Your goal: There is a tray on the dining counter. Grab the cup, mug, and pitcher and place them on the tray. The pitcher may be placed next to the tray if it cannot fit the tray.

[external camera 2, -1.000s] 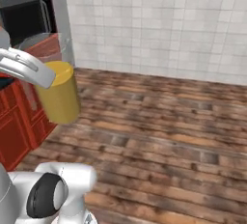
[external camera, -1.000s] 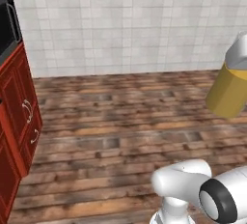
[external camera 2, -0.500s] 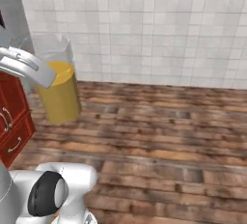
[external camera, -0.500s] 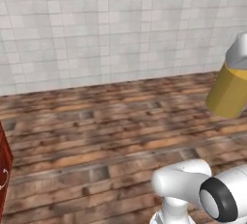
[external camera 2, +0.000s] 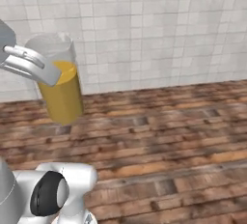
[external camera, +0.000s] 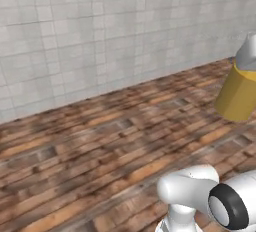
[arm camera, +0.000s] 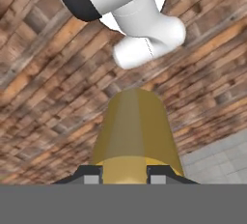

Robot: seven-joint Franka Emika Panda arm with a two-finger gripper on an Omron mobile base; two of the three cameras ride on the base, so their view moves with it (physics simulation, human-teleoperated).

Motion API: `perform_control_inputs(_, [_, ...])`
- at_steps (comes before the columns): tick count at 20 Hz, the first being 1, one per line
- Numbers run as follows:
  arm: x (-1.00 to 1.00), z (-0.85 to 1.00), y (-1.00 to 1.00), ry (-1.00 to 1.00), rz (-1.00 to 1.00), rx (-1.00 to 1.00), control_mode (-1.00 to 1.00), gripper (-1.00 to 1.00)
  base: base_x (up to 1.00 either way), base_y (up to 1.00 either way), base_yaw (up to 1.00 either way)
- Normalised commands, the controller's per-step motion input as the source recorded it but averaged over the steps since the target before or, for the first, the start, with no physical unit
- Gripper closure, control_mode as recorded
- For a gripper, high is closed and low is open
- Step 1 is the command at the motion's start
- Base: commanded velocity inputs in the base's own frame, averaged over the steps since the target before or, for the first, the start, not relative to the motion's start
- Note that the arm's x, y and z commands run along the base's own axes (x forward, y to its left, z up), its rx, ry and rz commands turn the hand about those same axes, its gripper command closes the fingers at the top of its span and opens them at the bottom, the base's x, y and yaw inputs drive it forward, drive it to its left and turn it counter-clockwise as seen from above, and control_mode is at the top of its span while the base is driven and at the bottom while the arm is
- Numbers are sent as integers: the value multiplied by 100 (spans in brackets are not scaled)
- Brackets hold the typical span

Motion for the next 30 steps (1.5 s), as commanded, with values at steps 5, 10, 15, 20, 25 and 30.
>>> perform_control_inputs(5, [0,0,0,0,0,0,100,100,89,0,-64])
perform_control_inputs(10, [0,0,0,0,0,0,100,100,88,0,-64])
perform_control_inputs(15, [0,0,0,0,0,0,100,100,92,0,-63])
perform_control_inputs(20, [0,0,0,0,0,0,100,100,100,0,-59])
perform_control_inputs(25, [0,0,0,0,0,0,100,100,100,2,-54])
perform_control_inputs(30, [0,0,0,0,0,0,100,100,100,34,-44])
